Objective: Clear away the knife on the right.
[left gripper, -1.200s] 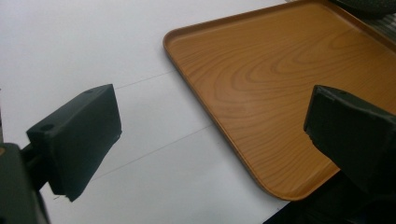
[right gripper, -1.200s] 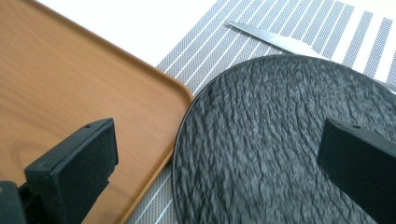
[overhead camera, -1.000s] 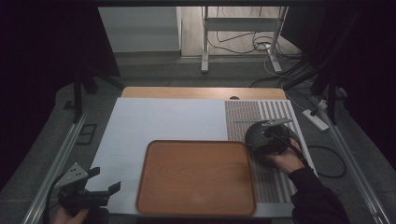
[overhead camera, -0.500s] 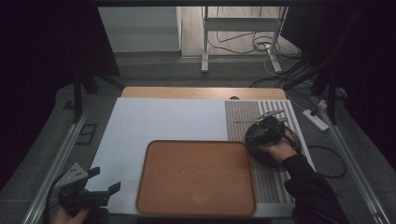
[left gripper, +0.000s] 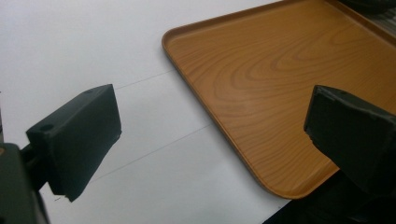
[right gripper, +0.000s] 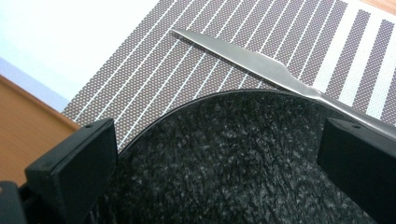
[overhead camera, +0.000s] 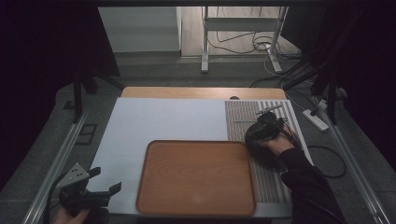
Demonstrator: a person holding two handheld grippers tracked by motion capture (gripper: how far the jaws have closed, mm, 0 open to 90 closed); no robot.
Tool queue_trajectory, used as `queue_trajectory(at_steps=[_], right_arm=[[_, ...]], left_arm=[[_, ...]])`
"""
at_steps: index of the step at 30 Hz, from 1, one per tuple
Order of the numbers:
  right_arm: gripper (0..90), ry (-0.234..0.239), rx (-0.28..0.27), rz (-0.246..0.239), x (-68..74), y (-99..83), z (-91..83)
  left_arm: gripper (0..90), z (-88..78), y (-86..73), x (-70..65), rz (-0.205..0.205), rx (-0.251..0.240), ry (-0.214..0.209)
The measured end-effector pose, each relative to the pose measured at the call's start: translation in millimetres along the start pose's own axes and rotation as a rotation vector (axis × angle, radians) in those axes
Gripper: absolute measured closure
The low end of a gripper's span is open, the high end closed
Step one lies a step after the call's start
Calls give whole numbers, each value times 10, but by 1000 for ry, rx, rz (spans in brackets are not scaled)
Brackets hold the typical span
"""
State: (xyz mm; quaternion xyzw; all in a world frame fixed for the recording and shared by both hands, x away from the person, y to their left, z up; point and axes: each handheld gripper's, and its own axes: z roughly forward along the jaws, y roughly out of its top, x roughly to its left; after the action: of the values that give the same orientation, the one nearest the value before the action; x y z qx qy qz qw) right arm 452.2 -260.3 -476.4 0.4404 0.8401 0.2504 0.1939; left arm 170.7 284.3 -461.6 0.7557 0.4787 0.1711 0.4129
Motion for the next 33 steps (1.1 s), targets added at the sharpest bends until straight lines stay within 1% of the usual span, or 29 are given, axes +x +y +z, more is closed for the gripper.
queue_trajectory(at_steps=[8, 10, 13, 15, 16, 17, 18, 19, 20, 21, 23, 27, 28, 29, 30, 32, 33], right_arm=[[0, -5, 3, -2, -30, 50, 44], [34, 7, 6, 4, -34, 65, 53], [99, 17, 11, -2, -39, 96, 69], [178, 19, 10, -17, -42, 123, 72], [209, 29, 14, -24, -43, 138, 74], [232, 26, 12, -32, -42, 155, 79], [283, 22, 10, -35, -41, 172, 82], [334, 34, 14, -37, -46, 192, 84], [364, 43, 21, -34, -52, 213, 88], [422, 45, 22, -32, -56, 231, 93], [508, 61, 40, -40, -68, 270, 109], [720, 100, 58, -56, -102, 348, 173], [831, 109, 60, -73, -120, 389, 213], [831, 109, 60, -73, -120, 389, 213], [898, 125, 53, -87, -140, 427, 263], [899, 130, 62, -87, -150, 449, 291], [899, 143, 77, -86, -165, 470, 325]], left_arm=[[38, 9, 6, -22, 26, 10, 1], [38, 10, 6, -22, 26, 11, 1], [38, 9, 6, -18, 22, 10, 0], [38, 9, 6, -16, 21, 10, 0], [38, 9, 6, -15, 21, 11, 0], [38, 10, 6, -15, 20, 11, 0], [38, 10, 6, -15, 20, 11, 0], [38, 10, 6, -15, 20, 12, 0], [38, 10, 7, -15, 20, 12, 1], [38, 10, 7, -15, 20, 12, 1], [38, 11, 7, -15, 20, 13, 1], [38, 12, 7, -13, 19, 14, 1], [38, 12, 8, -13, 18, 14, 1], [38, 12, 8, -12, 18, 14, 1], [38, 12, 7, -12, 18, 14, 1], [38, 12, 7, -12, 17, 13, 1], [38, 12, 7, -11, 17, 13, 0]])
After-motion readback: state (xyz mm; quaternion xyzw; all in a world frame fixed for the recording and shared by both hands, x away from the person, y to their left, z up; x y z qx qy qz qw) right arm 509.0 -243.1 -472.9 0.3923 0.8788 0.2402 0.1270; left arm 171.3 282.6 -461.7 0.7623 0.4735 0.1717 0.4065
